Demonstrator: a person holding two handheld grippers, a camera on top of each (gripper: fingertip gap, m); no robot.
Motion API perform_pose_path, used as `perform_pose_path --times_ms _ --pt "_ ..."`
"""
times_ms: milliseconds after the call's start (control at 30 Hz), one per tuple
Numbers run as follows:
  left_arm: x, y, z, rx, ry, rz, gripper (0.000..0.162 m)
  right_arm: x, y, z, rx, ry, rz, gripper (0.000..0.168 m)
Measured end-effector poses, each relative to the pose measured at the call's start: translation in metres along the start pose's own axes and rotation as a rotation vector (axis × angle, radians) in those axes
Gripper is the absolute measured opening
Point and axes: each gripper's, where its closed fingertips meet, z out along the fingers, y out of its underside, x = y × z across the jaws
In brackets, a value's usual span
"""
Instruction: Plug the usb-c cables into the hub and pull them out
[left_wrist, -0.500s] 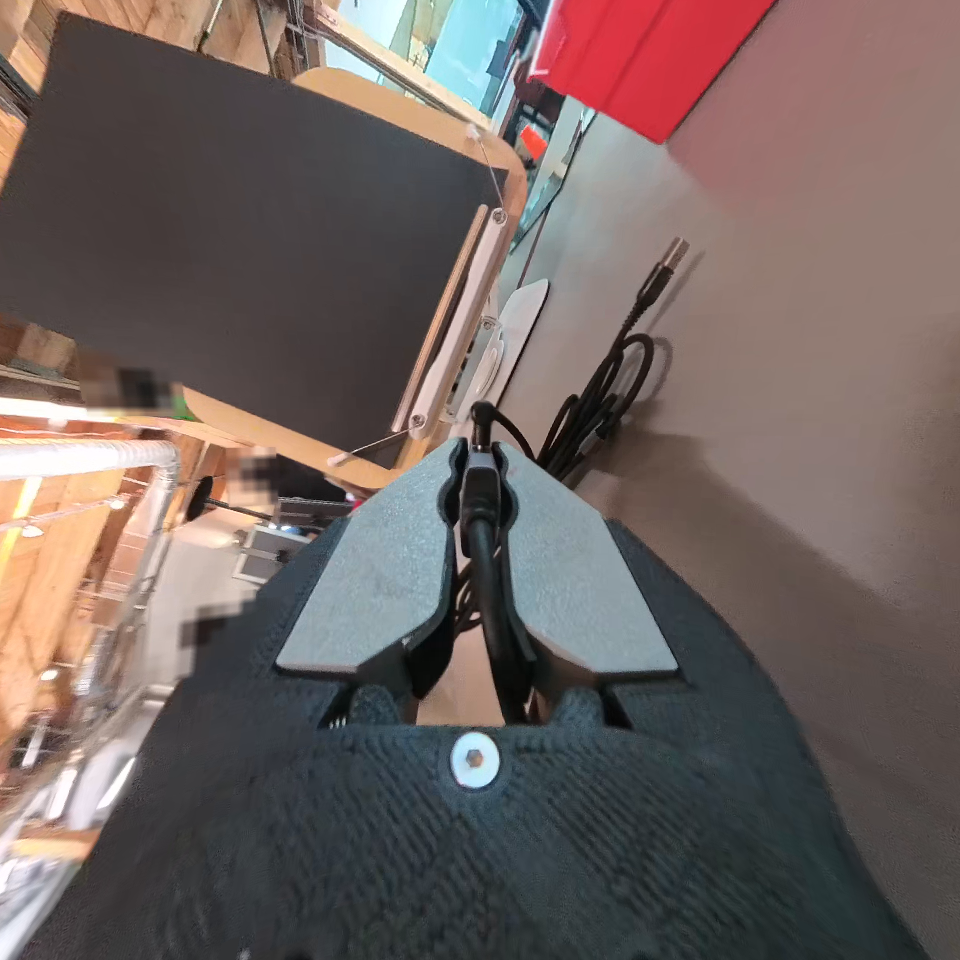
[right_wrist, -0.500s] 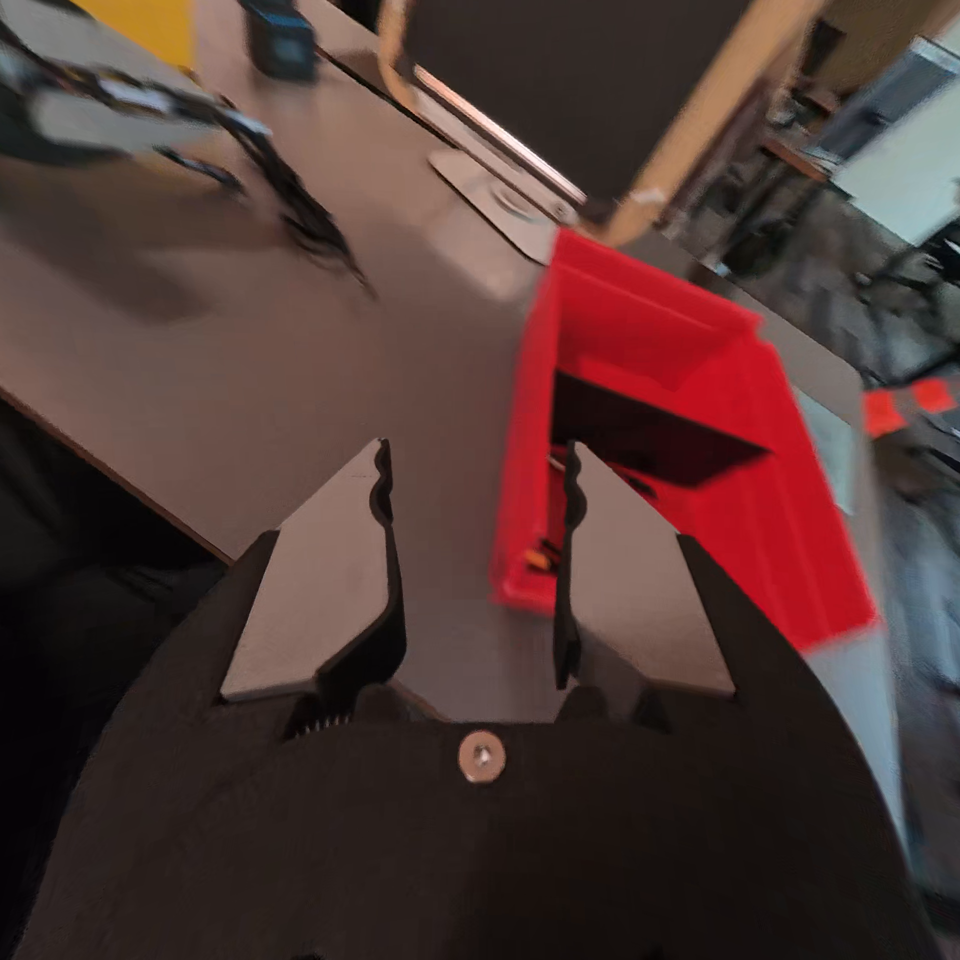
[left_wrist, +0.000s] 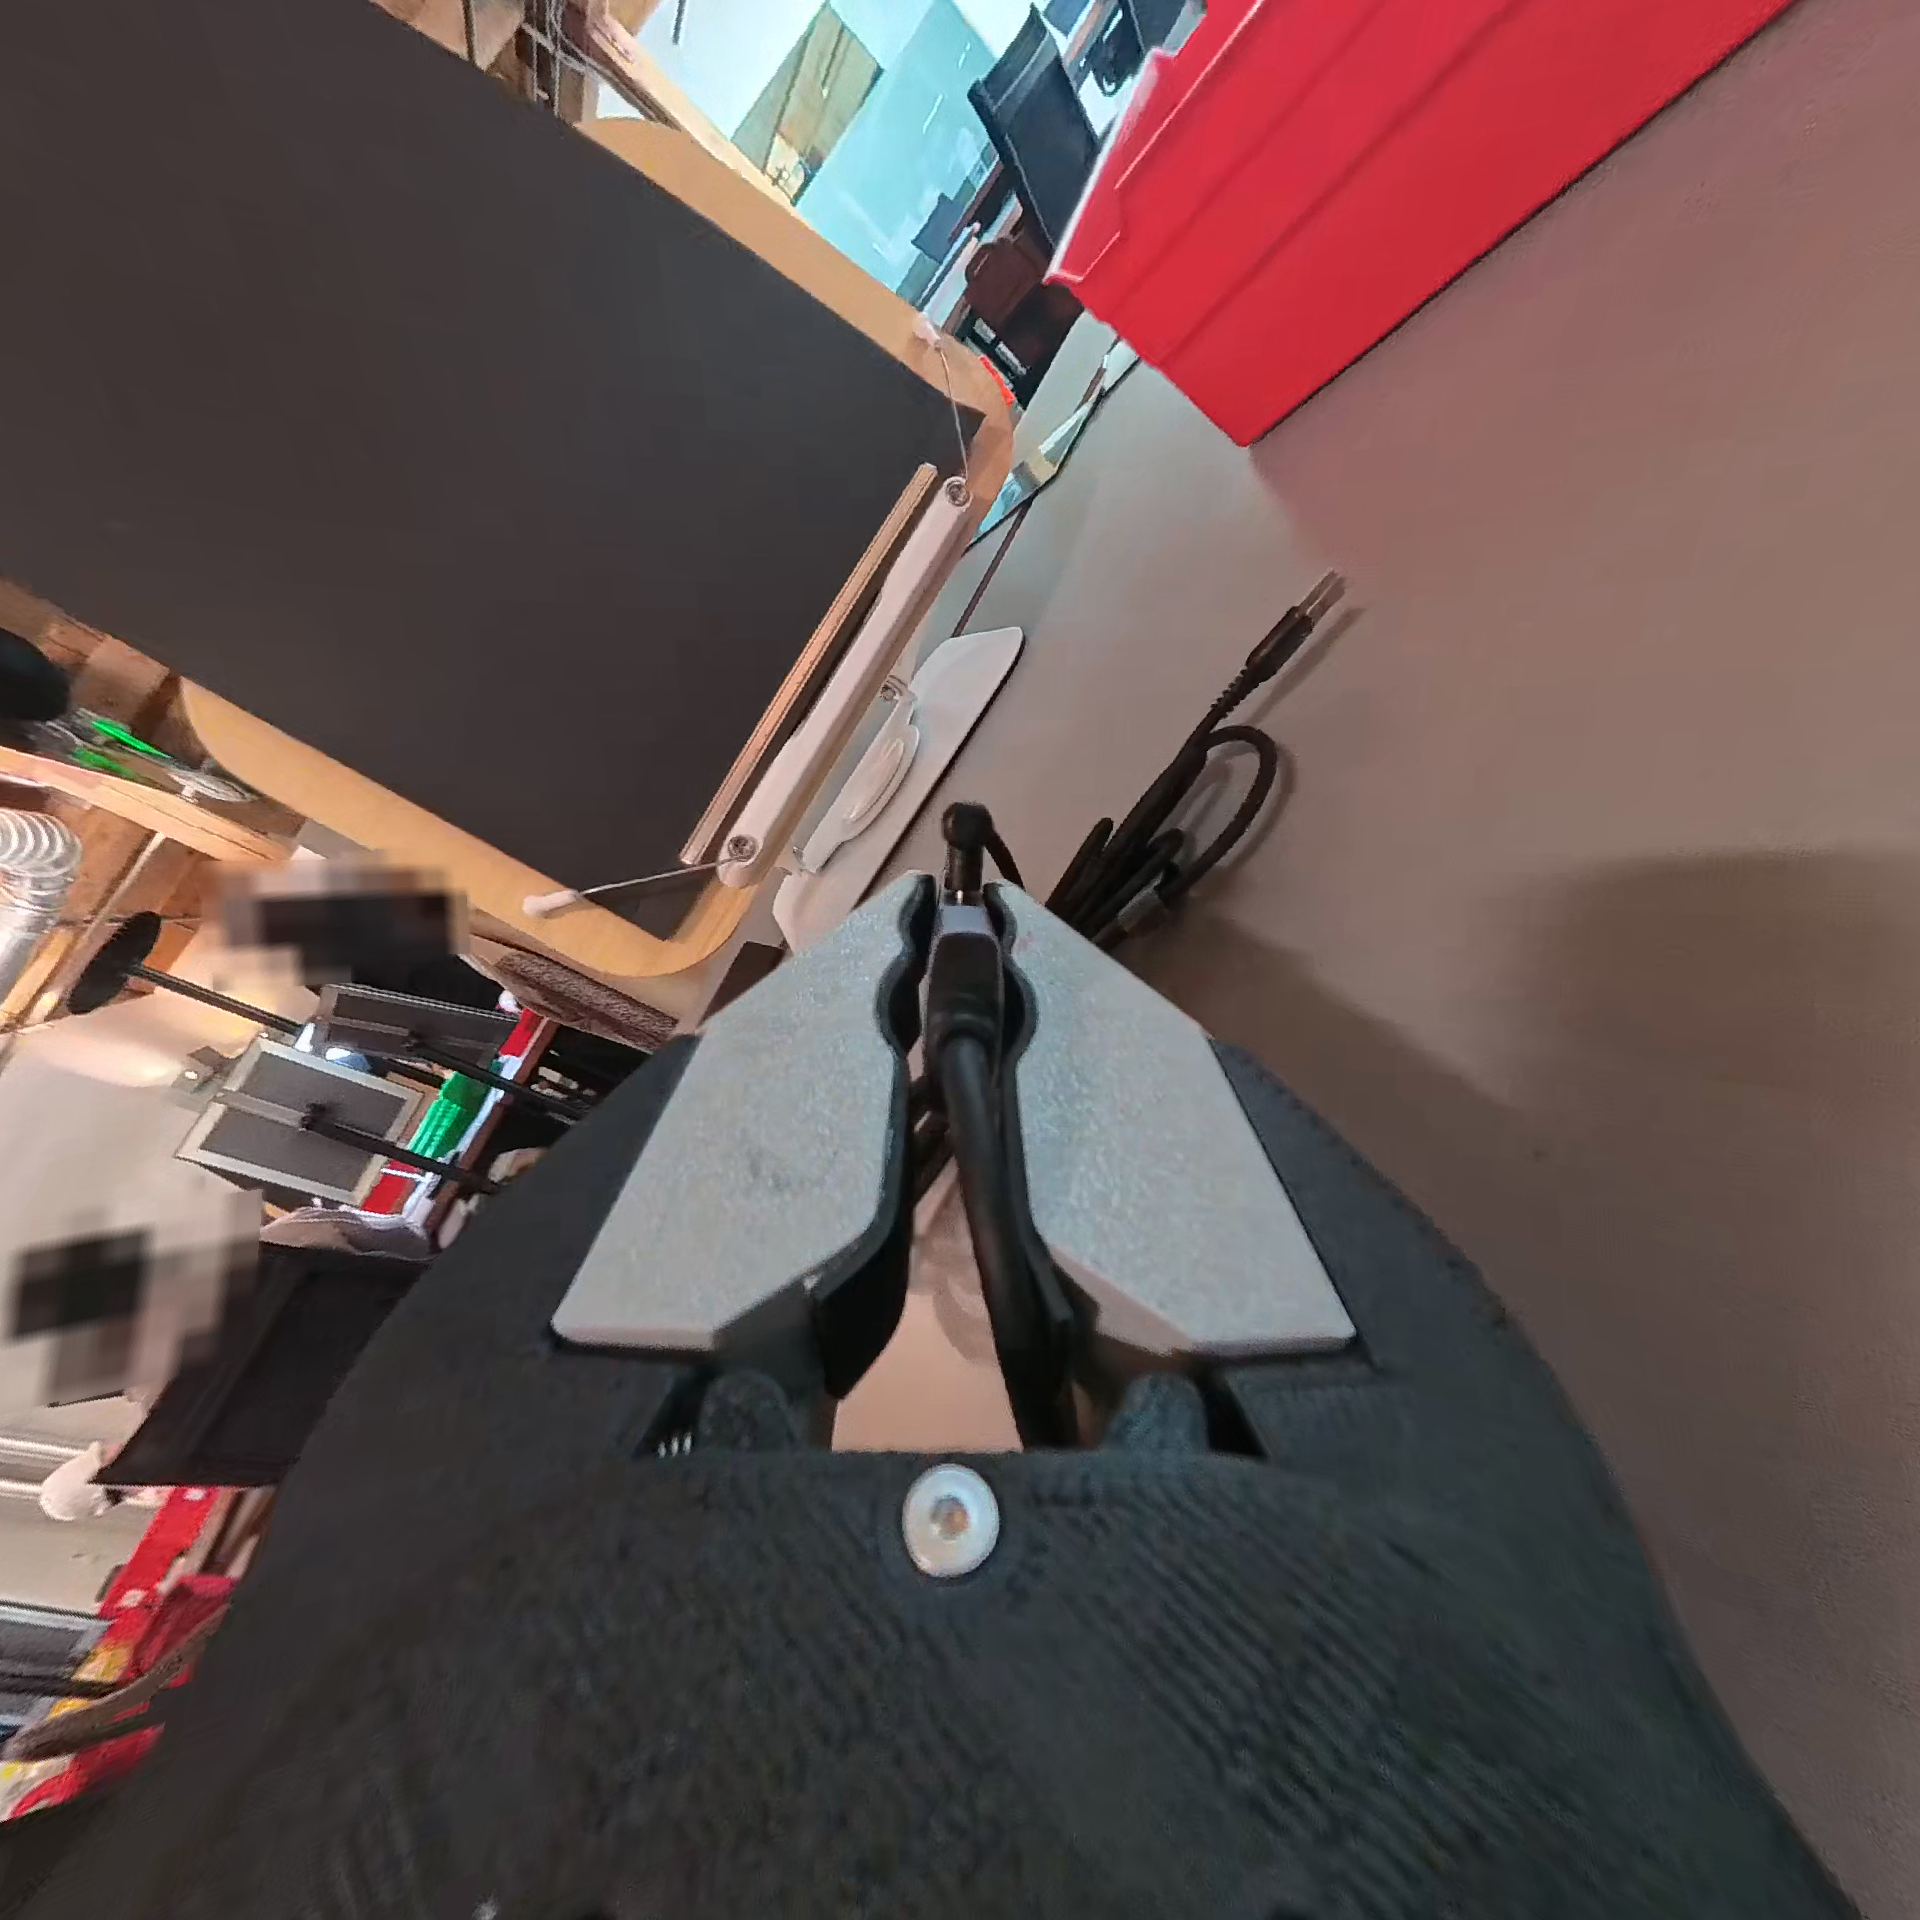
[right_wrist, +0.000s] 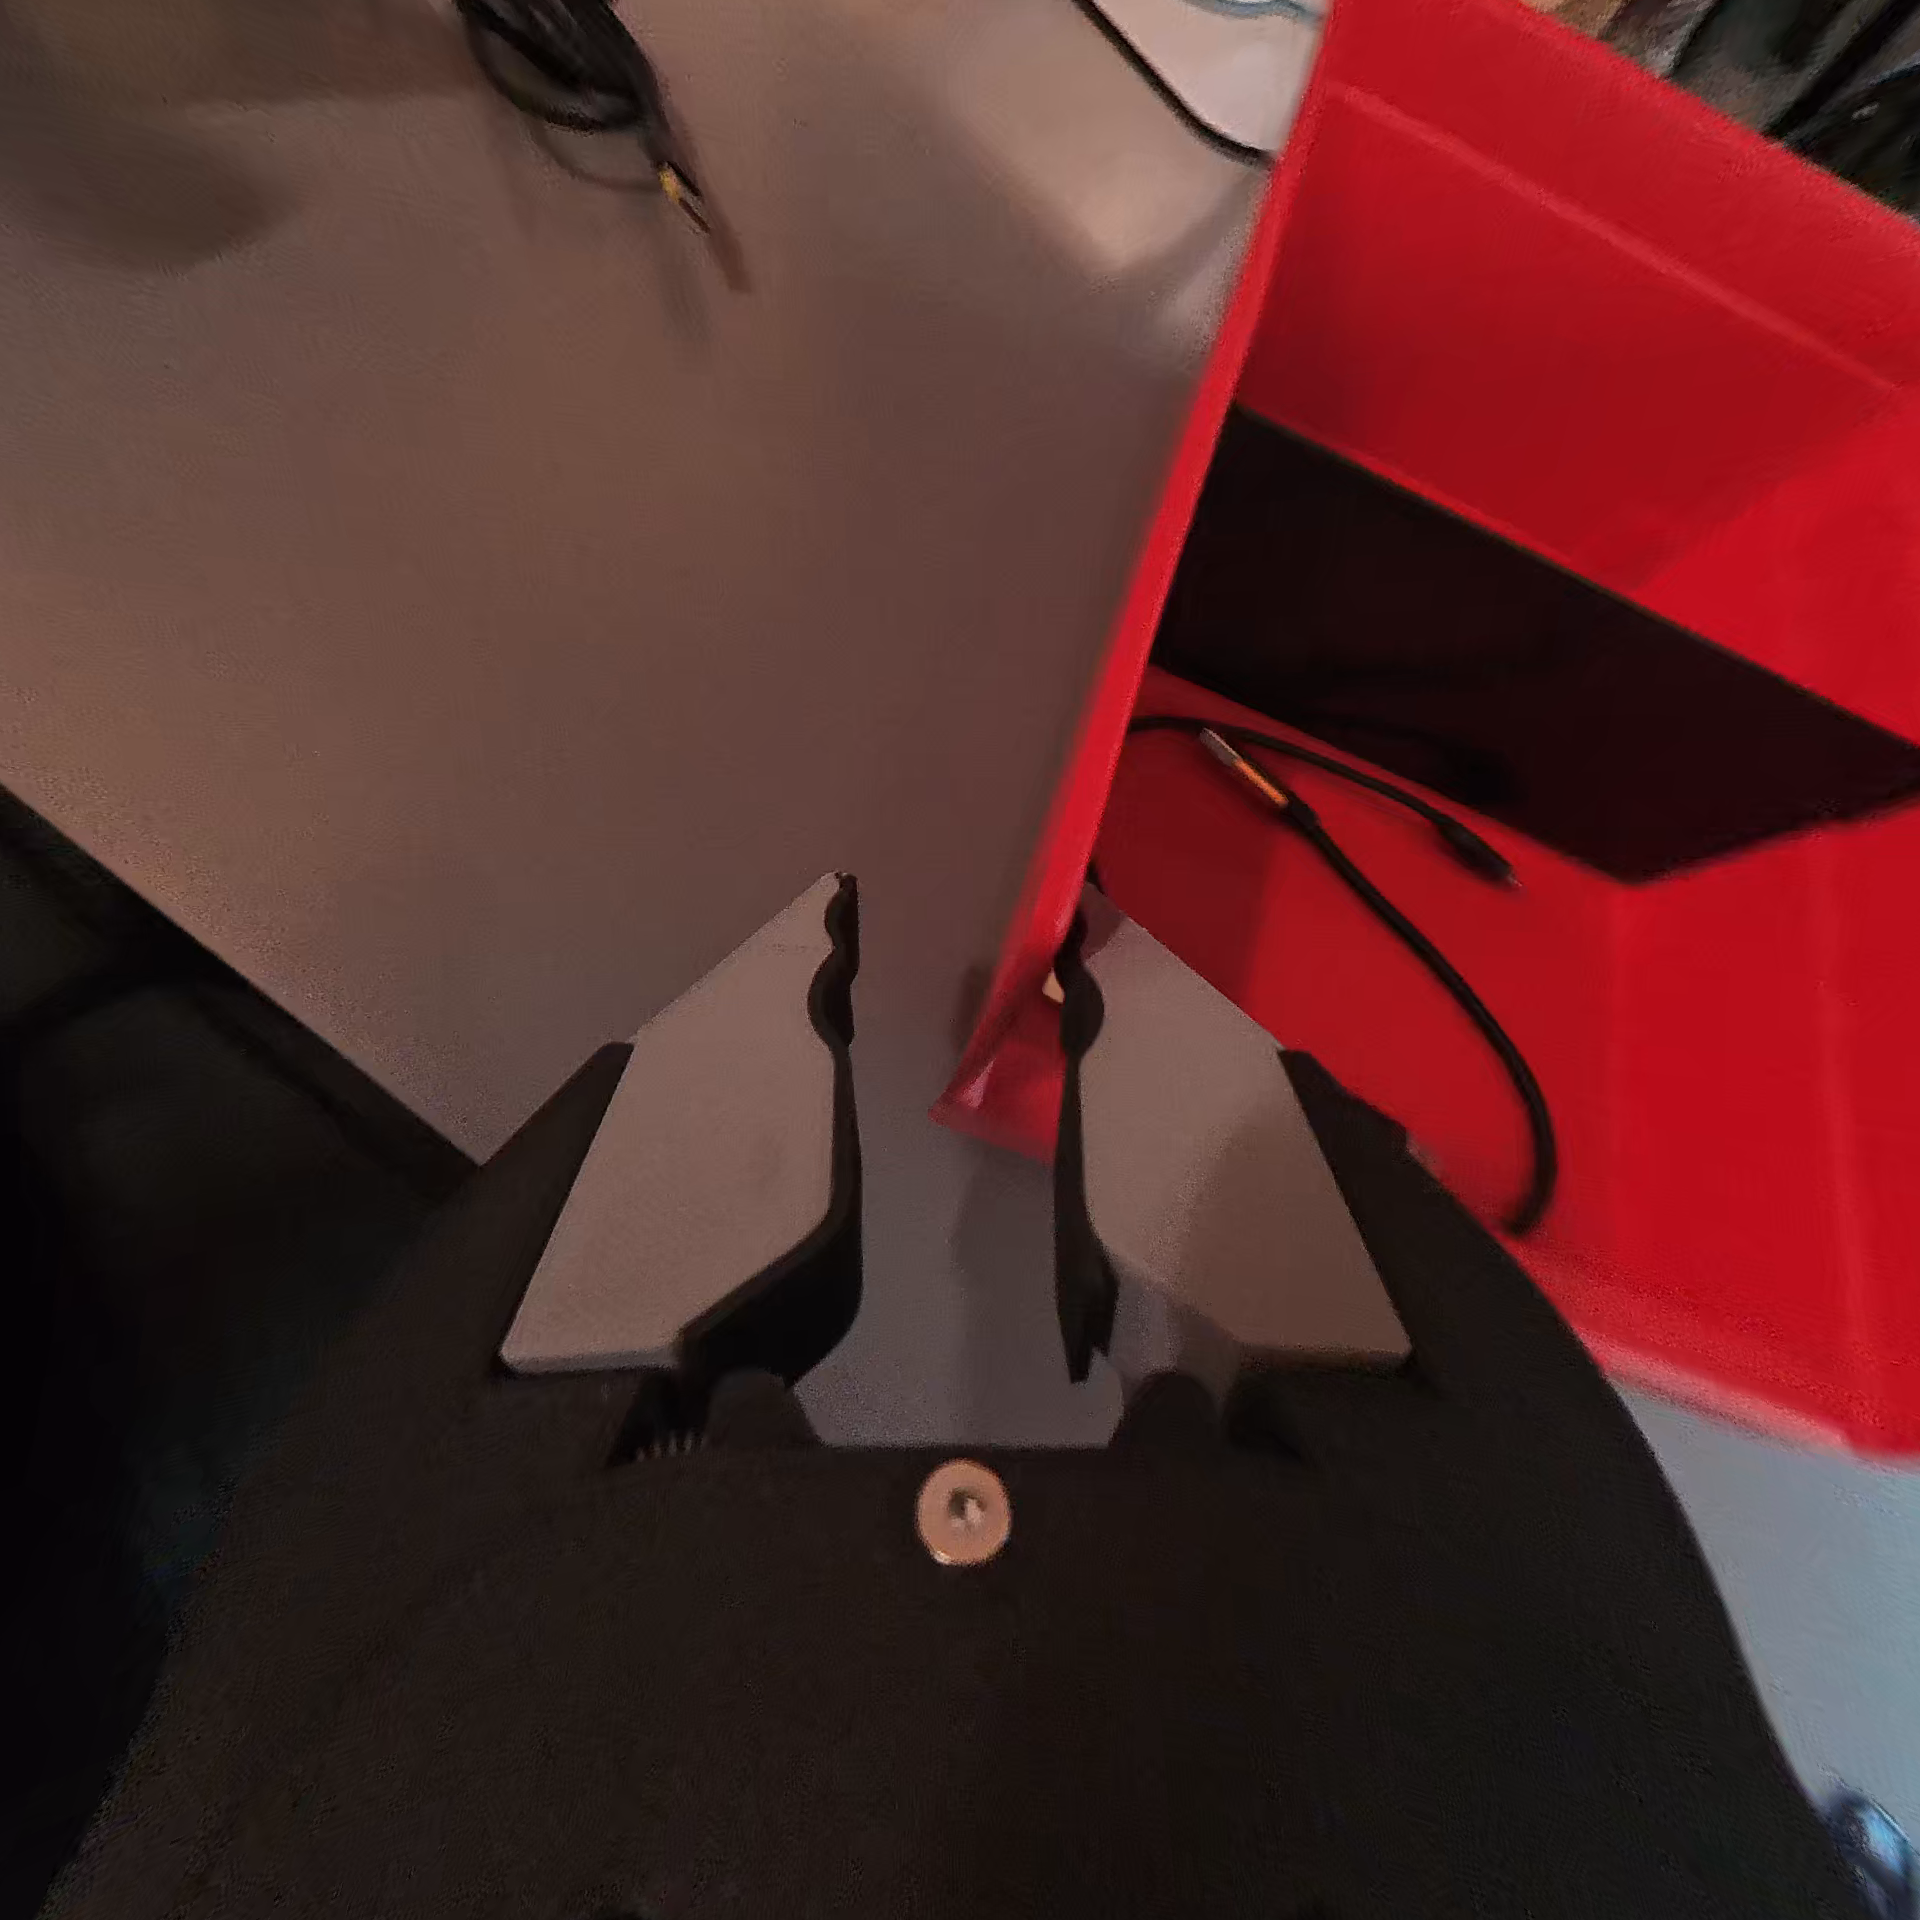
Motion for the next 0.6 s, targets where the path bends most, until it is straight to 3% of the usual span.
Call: perform_pose_path --times_ms 67,133,233,400,500,600 --pt "0.001 0.000 -0.001 0.011 0.029 -0.043 0.008 -0.010 -0.015 0.009 0.021 -0.036 0.012 0.031" --pt "0.004 0.000 -0.001 0.025 0.079 -0.116 0.008 -0.009 -0.034 0.003 0.083 0.041 -0.043 0.030" --pt "0.007 -0.002 -0.004 0.067 0.182 -0.259 0.008 -0.013 -0.064 -0.026 0.172 0.115 -0.097 0.042" --pt "0.014 -0.025 -0.016 0.196 0.365 -0.461 0.007 -0.118 -0.152 -0.056 0.440 -0.330 -0.168 0.038" --pt "0.019 -0.033 -0.021 0.237 0.440 -0.516 0.007 -0.165 -0.188 -0.021 0.468 -0.496 -0.239 0.035" --pt "0.028 -0.042 -0.028 0.284 0.514 -0.541 0.007 -0.176 -0.214 0.045 0.480 -0.502 -0.259 0.022"
